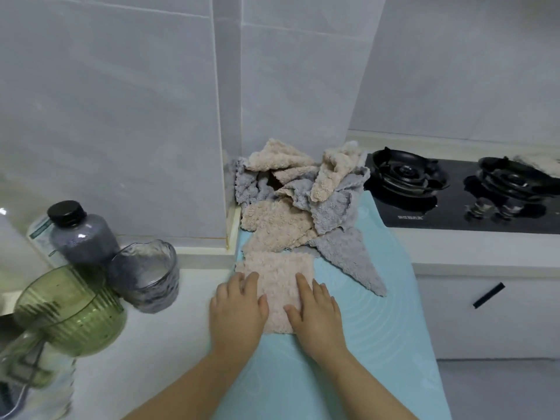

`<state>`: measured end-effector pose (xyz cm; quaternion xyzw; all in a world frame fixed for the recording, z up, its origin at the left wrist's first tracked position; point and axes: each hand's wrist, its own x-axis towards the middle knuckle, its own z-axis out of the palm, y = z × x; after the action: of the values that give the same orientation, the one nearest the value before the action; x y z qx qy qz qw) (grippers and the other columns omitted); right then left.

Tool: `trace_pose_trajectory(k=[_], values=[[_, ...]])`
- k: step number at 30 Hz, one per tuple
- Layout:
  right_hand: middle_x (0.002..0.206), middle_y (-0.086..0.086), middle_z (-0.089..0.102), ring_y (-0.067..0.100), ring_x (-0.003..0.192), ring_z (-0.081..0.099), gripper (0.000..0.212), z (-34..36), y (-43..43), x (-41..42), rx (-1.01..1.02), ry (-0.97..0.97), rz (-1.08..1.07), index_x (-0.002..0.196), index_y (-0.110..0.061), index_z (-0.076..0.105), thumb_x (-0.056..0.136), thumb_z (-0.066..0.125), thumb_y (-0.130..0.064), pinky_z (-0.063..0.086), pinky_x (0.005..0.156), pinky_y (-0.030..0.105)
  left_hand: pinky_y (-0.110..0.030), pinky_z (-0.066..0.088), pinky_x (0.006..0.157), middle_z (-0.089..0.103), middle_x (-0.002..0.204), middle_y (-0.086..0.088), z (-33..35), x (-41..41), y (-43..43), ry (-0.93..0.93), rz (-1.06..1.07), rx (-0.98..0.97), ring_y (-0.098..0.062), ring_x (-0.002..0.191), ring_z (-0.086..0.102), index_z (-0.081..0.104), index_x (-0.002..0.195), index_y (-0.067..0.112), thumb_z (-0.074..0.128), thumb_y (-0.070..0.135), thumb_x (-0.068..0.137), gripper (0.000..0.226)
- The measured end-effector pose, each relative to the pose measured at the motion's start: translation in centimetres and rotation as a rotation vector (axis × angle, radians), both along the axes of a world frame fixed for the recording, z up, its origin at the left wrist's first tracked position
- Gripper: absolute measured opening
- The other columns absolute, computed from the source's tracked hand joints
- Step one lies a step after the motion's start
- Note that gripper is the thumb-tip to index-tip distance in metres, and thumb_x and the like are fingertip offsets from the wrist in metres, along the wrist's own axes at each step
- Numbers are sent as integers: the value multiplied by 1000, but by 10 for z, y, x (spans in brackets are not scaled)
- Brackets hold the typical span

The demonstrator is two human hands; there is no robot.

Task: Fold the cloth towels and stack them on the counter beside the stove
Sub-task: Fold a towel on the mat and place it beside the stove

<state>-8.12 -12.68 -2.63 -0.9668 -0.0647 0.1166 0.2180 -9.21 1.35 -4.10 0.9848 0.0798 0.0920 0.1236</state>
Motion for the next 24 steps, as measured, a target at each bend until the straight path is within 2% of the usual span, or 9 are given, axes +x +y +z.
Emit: trace_pose_trajectory(k=[1,3,5,8,12,14,16,19,24], values=[[153,5,24,22,143,17,62,3,1,-5,23,-23,-9,150,-28,4,98,36,-40,15,116,32,-38,51,62,65,95,-13,5,0,-2,63,23,-33,-32,79,61,66,107,13,80,31,61,51],[129,3,47,22,125,39,65,7,3,-9,111,-53,-56,150,-25,11,95,46,-27,34,101,28,-39,46,84,51,117,-16,19,3,-4,199,98,-144,-33,104,51,38,136,13,68,35,78,69],[113,2,53,23,112,49,72,14,4,-7,280,0,-178,150,-22,16,89,53,-14,41,89,27,-36,40,93,38,128,-18,28,12,-1,301,174,-401,-34,116,43,14,144,16,59,31,87,74],[127,6,51,22,109,56,83,24,-3,-4,591,189,-395,150,-22,14,84,61,-7,49,88,28,-35,44,88,43,130,-18,38,19,4,308,229,-880,-34,113,49,22,140,14,69,14,80,76],[125,8,55,10,81,61,71,36,-31,-13,980,472,-591,143,-14,27,84,66,-9,48,50,13,-38,44,98,42,139,-8,50,14,-6,297,140,-1285,-28,120,49,17,146,27,70,5,80,87],[104,7,69,16,77,67,45,41,-52,-14,1140,559,-690,127,-7,51,86,65,-22,49,50,18,-42,42,103,36,144,-3,59,14,-21,350,52,-1321,-27,124,47,16,144,43,67,11,84,85],[85,9,74,21,72,69,30,46,-73,-13,1255,605,-756,109,-5,64,88,62,-26,50,52,21,-42,42,103,37,144,0,66,18,-41,426,-16,-1328,-25,124,48,36,134,45,64,15,87,63],[89,15,74,26,75,71,29,60,-112,-13,1392,609,-798,109,-2,66,88,61,-21,55,57,28,-38,51,88,54,127,-5,79,29,-86,509,-80,-1334,-26,103,61,59,105,36,60,12,89,29],[93,15,74,25,72,72,25,76,-219,-11,1538,520,-845,110,-4,64,92,55,-19,57,55,30,-37,51,84,61,114,-8,96,53,-199,498,-205,-1321,-27,95,63,61,99,29,60,6,87,27]])
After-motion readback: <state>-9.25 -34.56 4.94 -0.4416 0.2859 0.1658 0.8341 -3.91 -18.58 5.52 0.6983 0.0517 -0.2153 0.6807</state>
